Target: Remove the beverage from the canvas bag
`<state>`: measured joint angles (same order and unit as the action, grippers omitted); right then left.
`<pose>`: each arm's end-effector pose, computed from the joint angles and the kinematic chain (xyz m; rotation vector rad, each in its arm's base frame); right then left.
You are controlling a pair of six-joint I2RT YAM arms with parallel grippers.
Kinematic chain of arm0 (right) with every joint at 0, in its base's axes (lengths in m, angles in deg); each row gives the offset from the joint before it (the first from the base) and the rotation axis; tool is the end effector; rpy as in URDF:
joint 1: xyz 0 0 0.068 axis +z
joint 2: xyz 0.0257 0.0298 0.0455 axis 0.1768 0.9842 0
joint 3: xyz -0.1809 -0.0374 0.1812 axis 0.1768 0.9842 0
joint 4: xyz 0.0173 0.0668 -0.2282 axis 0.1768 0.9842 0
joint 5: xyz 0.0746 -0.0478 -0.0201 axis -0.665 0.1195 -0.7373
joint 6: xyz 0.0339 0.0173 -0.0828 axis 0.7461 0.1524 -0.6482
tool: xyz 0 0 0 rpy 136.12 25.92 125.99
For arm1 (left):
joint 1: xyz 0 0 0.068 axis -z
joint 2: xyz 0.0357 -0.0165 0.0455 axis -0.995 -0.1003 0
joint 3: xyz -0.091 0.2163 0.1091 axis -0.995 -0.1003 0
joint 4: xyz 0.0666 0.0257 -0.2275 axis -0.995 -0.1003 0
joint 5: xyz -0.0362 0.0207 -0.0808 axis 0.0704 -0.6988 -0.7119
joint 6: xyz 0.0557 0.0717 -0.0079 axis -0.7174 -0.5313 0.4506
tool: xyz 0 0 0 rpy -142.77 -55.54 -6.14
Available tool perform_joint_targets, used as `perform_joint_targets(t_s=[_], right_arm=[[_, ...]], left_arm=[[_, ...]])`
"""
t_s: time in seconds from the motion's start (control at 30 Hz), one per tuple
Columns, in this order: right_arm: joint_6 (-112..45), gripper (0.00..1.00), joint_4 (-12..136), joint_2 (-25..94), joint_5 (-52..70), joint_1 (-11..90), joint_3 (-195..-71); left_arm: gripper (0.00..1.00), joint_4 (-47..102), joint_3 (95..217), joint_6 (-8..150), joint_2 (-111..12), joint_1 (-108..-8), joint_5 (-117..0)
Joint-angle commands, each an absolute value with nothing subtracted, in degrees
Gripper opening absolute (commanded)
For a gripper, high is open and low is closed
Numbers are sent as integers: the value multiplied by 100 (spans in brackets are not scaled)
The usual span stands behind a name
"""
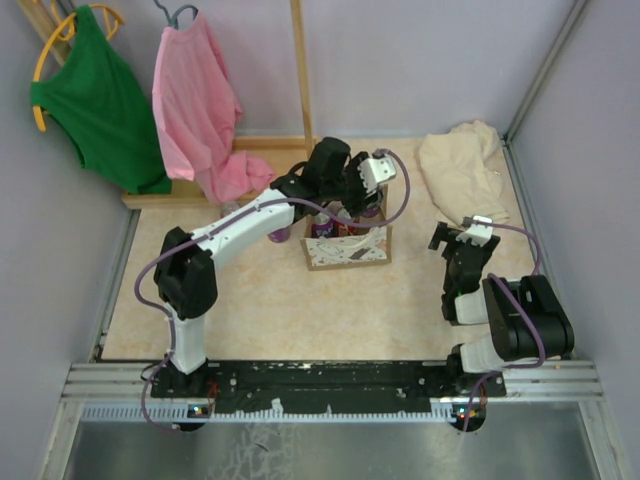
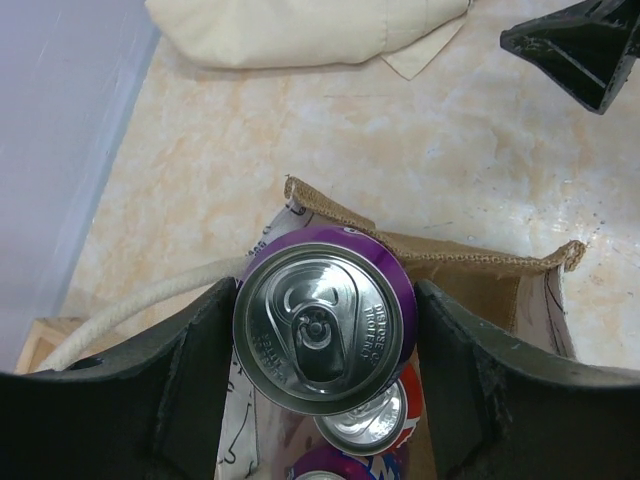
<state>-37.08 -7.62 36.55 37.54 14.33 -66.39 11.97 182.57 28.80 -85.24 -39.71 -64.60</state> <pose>0.2592 -0.0107 0.1526 0.2688 1.6350 -0.2062 0.3246 -0.3481 0.2891 1.3676 1.5061 -0.4068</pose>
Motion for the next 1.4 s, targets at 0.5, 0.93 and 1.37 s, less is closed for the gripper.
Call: perform_joint_targets(t_s=[0.5,0.93,1.37], right_arm=[[-3772,99,-1006,3667,3849,1484,-6717],[-3776,99,-1008,3665,3848,1484,-6717],[-3775,99,-1011,3665,3850,1484,-6717]], left_arm=[[0,1270,17946,3107,-7229,-3995,-5707],[0,60,17966,3901,-5982,-3986,-3594],[0,-305,15685,5695,-4493,-4746,-3581]])
